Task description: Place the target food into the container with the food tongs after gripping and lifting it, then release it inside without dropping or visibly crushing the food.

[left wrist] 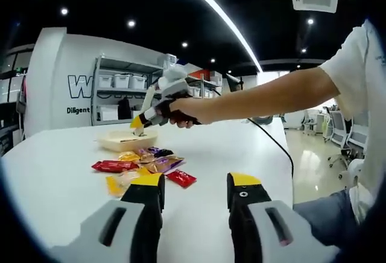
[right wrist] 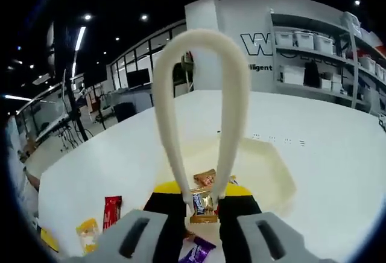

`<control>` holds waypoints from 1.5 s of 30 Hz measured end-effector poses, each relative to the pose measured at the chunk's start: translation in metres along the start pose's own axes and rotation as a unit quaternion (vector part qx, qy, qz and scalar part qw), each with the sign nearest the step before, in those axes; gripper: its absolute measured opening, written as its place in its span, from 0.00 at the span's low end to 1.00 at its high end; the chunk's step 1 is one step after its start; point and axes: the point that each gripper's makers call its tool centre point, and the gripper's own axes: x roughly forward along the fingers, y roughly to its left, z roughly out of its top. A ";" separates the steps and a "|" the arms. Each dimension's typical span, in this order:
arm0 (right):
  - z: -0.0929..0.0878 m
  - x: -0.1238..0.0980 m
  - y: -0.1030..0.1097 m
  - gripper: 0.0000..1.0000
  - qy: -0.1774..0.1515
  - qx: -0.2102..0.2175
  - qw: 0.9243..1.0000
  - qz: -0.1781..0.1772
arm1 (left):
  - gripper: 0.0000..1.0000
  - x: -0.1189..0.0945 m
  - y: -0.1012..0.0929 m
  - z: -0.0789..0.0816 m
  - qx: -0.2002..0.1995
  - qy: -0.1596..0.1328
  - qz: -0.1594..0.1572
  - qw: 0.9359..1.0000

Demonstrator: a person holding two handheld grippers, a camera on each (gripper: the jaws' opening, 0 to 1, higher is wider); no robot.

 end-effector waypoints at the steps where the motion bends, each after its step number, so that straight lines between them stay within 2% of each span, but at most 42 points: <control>1: -0.002 0.001 0.000 0.13 0.003 -0.003 1.000 -0.001 | 0.40 0.000 0.000 0.000 0.001 0.000 0.001 1.000; 13: -0.014 0.015 -0.009 0.14 0.022 -0.033 0.999 -0.008 | 0.39 0.001 -0.001 0.000 0.000 0.001 0.002 1.000; 27: -0.009 0.018 -0.019 0.17 0.013 -0.043 0.999 -0.018 | 0.37 0.002 0.001 -0.002 0.001 0.007 0.006 1.000; 45: 0.003 -0.005 -0.019 0.16 -0.002 -0.030 0.999 -0.022 | 0.36 0.002 -0.001 -0.001 0.004 0.005 0.006 1.000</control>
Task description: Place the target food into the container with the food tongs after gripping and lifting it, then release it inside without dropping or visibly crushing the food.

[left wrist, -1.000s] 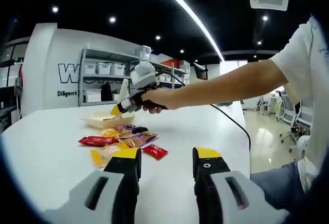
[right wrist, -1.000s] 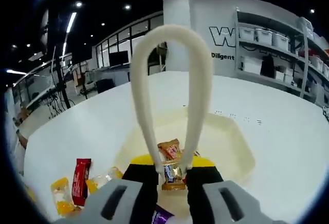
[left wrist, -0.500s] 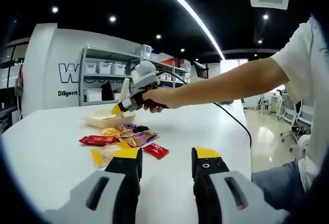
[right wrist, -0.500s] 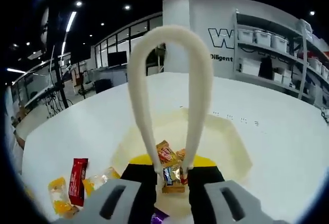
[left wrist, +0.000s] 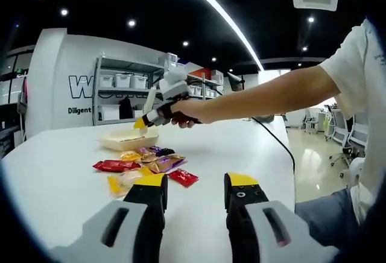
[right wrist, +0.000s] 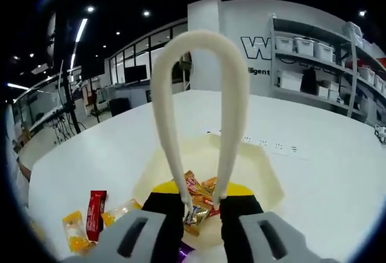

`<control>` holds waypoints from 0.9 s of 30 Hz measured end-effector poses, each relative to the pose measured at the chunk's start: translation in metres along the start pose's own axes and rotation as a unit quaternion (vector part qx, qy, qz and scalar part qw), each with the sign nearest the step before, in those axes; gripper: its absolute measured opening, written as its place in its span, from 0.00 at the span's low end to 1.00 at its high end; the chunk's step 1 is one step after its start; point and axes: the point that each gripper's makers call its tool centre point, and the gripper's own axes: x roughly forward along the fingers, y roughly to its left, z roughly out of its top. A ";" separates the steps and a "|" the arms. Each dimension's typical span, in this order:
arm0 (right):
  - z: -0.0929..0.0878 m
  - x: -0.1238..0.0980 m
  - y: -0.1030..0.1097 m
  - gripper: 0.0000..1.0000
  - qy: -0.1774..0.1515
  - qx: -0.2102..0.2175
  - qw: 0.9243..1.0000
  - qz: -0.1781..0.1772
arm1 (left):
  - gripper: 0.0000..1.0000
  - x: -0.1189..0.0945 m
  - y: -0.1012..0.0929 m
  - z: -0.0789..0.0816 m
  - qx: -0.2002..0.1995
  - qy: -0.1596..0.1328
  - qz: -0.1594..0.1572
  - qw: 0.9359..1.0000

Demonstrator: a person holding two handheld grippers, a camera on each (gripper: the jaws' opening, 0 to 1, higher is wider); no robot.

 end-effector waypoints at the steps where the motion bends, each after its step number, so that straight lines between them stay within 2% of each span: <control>1: 0.001 0.000 -0.001 0.16 0.001 0.002 1.000 0.002 | 0.36 0.000 0.000 0.000 0.000 -0.001 0.000 1.000; 5: 0.002 -0.005 0.001 0.15 0.001 0.002 1.000 0.008 | 0.36 0.000 0.000 0.000 0.000 -0.001 0.000 1.000; 8: 0.003 -0.012 0.002 0.14 0.001 0.019 1.000 0.014 | 0.36 0.000 0.000 0.000 0.002 0.000 -0.001 1.000; 17: 0.002 -0.031 0.003 0.14 0.001 0.014 1.000 0.024 | 0.36 0.000 0.000 -0.002 0.005 0.006 0.000 1.000; 19: 0.006 -0.036 0.005 0.14 -0.009 0.036 0.999 0.040 | 0.36 0.000 -0.001 -0.002 0.008 0.004 -0.002 1.000; 27: -0.006 -0.054 0.009 0.15 0.004 0.012 0.999 0.040 | 0.36 0.000 -0.001 -0.004 0.005 0.011 -0.001 1.000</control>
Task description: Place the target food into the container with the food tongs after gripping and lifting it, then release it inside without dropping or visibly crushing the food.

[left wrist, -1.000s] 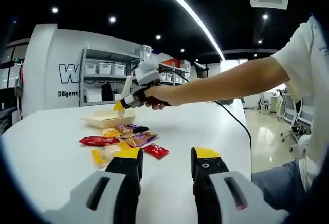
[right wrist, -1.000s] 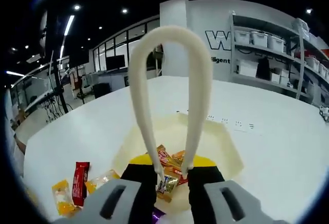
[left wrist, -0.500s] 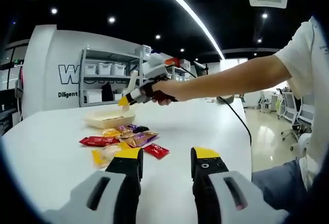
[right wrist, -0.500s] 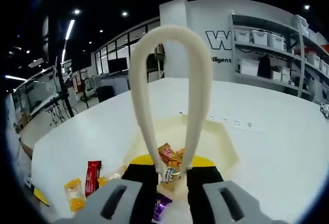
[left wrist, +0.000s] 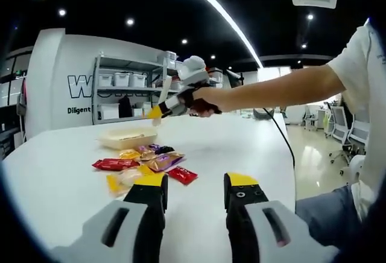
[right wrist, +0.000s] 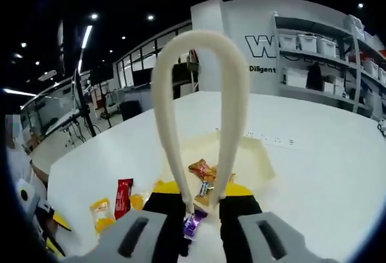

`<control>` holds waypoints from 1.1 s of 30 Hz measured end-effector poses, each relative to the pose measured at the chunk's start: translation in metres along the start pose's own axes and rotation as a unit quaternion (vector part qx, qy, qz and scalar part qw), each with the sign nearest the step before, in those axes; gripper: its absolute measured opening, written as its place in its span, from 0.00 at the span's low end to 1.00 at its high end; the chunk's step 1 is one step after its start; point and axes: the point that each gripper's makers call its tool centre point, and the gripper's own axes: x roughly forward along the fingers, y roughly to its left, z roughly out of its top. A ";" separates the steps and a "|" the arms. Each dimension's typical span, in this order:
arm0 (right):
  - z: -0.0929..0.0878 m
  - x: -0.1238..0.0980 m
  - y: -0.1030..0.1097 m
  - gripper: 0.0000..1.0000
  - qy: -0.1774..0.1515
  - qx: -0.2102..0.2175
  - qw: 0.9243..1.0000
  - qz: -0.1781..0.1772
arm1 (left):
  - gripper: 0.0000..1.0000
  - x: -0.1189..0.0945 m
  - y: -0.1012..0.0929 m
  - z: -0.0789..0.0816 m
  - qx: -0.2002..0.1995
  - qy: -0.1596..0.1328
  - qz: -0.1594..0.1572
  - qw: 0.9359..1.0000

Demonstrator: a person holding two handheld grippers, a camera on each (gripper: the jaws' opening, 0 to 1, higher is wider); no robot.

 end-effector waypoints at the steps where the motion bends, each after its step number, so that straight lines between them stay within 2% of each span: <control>1: -0.002 -0.002 0.002 0.15 0.002 0.000 1.000 0.005 | 0.36 0.000 0.000 0.000 0.001 0.000 0.000 1.000; 11: -0.028 -0.013 0.028 0.16 0.035 -0.019 0.999 0.037 | 0.36 0.000 -0.002 -0.001 0.001 0.003 -0.001 1.000; 17: -0.052 -0.013 0.050 0.17 0.063 -0.054 0.995 0.057 | 0.37 0.000 -0.003 0.000 0.001 0.002 -0.003 1.000; 21: -0.054 -0.009 0.050 0.18 0.062 -0.062 0.994 0.058 | 0.42 -0.001 -0.001 0.001 0.007 0.000 0.005 1.000; 27: -0.052 -0.004 0.054 0.19 0.061 -0.069 0.993 0.074 | 0.65 -0.002 0.010 0.006 0.025 -0.014 0.039 0.999; 33: -0.055 0.002 0.052 0.19 0.068 -0.081 0.991 0.079 | 0.96 -0.005 0.026 0.011 0.036 -0.027 0.087 0.995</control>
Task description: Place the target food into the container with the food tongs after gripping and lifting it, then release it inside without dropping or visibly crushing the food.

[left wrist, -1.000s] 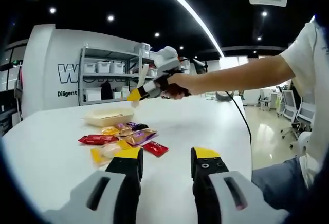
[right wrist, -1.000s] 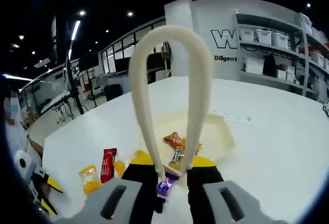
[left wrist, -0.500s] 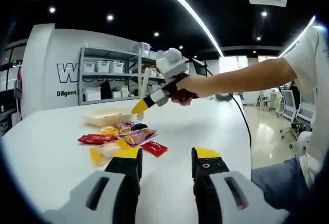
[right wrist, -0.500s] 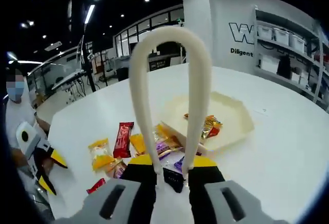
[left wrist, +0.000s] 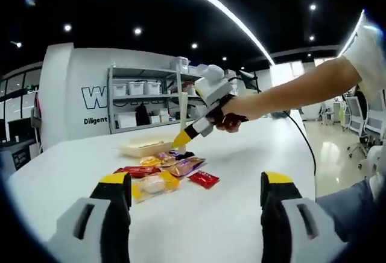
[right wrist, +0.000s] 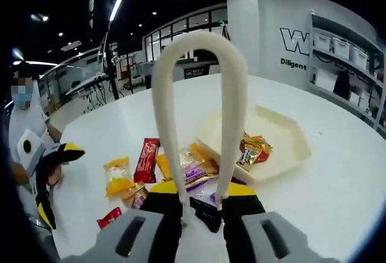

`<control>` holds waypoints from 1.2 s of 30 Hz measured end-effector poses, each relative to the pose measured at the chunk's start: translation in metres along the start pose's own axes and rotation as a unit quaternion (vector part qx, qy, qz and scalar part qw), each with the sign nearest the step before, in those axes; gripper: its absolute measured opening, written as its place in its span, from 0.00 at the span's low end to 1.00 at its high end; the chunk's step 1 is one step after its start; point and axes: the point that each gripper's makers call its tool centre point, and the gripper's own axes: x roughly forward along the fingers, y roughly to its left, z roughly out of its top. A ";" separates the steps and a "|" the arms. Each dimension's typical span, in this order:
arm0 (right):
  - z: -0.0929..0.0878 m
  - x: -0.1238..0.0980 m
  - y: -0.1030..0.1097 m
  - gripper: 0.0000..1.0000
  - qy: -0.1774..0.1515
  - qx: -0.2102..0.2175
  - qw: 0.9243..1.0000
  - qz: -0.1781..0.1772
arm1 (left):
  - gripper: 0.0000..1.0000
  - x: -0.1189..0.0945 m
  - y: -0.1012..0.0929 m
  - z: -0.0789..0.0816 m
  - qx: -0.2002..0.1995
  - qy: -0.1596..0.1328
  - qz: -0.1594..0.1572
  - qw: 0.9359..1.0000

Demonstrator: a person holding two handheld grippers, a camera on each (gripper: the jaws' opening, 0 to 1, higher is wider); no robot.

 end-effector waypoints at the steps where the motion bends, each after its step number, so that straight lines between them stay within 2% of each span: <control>1: -0.001 0.001 0.000 0.19 0.003 -0.001 1.000 -0.001 | 0.99 0.000 0.006 0.002 -0.008 -0.007 0.017 1.000; 3: -0.001 0.001 0.001 0.19 0.004 -0.009 1.000 0.003 | 0.99 -0.003 0.009 0.002 -0.010 -0.004 0.020 1.000; 4: -0.001 0.003 0.001 0.19 0.005 -0.017 1.000 0.001 | 0.99 -0.004 0.014 0.001 -0.015 0.000 0.032 0.999; 6: -0.001 0.007 0.000 0.20 0.010 -0.026 1.000 0.002 | 0.99 -0.004 0.015 0.001 -0.017 -0.002 0.030 0.999; 11: -0.005 0.012 -0.007 0.20 0.024 -0.004 1.000 -0.006 | 0.99 -0.005 0.015 0.002 -0.026 -0.004 0.030 0.999; 13: -0.010 0.009 -0.008 0.19 0.040 0.025 0.999 -0.011 | 0.99 -0.004 0.017 0.001 -0.033 -0.004 0.030 0.999; 15: -0.018 0.007 -0.009 0.19 0.054 0.035 0.998 -0.017 | 0.99 -0.003 0.015 0.002 -0.034 -0.006 0.023 0.999; 16: -0.015 0.004 -0.009 0.19 0.042 0.045 0.998 -0.019 | 0.98 -0.003 0.014 0.002 -0.034 -0.006 0.020 0.999; 18: -0.019 0.001 -0.010 0.19 0.048 0.070 0.996 -0.023 | 0.96 -0.002 0.012 0.000 -0.030 -0.002 0.016 0.999; 25: -0.027 -0.016 -0.011 0.20 0.048 0.087 0.995 -0.025 | 0.91 0.000 0.004 -0.001 -0.033 0.003 0.001 0.999; 28: -0.030 -0.024 -0.010 0.21 0.044 0.058 0.997 -0.028 | 0.90 0.000 0.001 -0.001 -0.032 0.004 -0.004 0.999; 29: -0.034 -0.026 -0.008 0.22 0.053 0.055 0.997 -0.020 | 0.89 0.000 0.001 -0.001 -0.032 0.005 -0.005 0.999; 32: -0.037 -0.029 -0.011 0.22 0.049 0.046 0.997 -0.022 | 0.89 0.000 0.000 -0.001 -0.032 0.004 -0.006 0.999; 35: -0.038 -0.029 -0.010 0.19 0.045 0.044 0.998 -0.017 | 0.88 0.000 -0.001 0.000 -0.031 0.003 -0.006 1.000; 36: -0.039 -0.030 -0.010 0.18 0.052 0.058 0.997 -0.022 | 0.87 0.001 -0.001 -0.001 -0.030 0.005 -0.007 1.000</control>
